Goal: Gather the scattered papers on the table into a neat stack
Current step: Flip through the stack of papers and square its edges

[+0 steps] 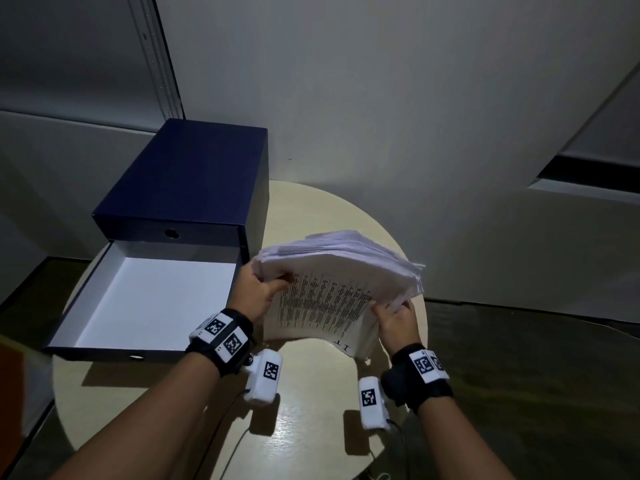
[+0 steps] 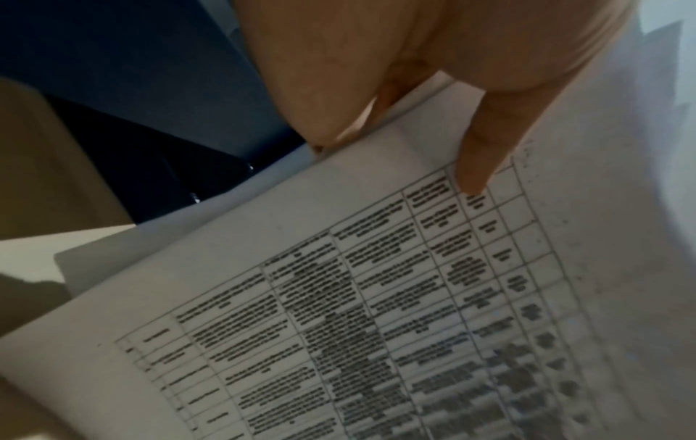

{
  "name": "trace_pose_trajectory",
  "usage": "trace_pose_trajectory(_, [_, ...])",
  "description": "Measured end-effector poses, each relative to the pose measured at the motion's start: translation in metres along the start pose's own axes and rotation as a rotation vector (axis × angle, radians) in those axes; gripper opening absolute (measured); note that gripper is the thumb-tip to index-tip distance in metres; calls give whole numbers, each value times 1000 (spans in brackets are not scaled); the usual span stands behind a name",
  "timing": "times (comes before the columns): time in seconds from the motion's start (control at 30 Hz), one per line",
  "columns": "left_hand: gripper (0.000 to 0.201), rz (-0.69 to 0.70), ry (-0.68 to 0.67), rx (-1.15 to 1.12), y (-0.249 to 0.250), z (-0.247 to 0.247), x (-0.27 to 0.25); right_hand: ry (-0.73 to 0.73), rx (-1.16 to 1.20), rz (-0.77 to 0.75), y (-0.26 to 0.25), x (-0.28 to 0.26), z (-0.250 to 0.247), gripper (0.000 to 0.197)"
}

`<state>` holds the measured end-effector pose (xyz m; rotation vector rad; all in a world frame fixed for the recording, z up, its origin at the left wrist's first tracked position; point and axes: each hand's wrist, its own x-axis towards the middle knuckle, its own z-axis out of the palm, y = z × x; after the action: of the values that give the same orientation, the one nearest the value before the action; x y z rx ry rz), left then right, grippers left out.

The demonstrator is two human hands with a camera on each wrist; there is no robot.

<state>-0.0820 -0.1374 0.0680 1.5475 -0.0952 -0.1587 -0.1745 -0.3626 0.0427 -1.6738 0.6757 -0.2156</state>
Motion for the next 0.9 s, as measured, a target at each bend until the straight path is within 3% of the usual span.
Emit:
trace_pose_trajectory(0.13, [37,55,34,-83,18,15,-2,41,94,-12,-17,-1,1,8])
trace_pose_trajectory(0.2, [43,113,27,-119,23,18,-5,35,183,-75,-21,-4,-3,12])
trace_pose_trajectory(0.27, [48,151,-13,-152,23,19,-10,38,243,-180,-22,-10,-7,38])
trace_pose_trajectory(0.33, [49,176,-21,-196,20,18,-11,67,249,-275,-26,-15,-7,50])
trace_pose_trajectory(0.5, [47,192,9,-237,24,26,-11,175,321,-320,-41,-8,-2,43])
trace_pose_trajectory(0.7, [15,153,210,-220,27,29,0,250,290,-272,-51,1,-3,30])
trace_pose_trajectory(0.9, [23,203,232,-149,26,28,3,253,248,-319,-50,6,-1,19])
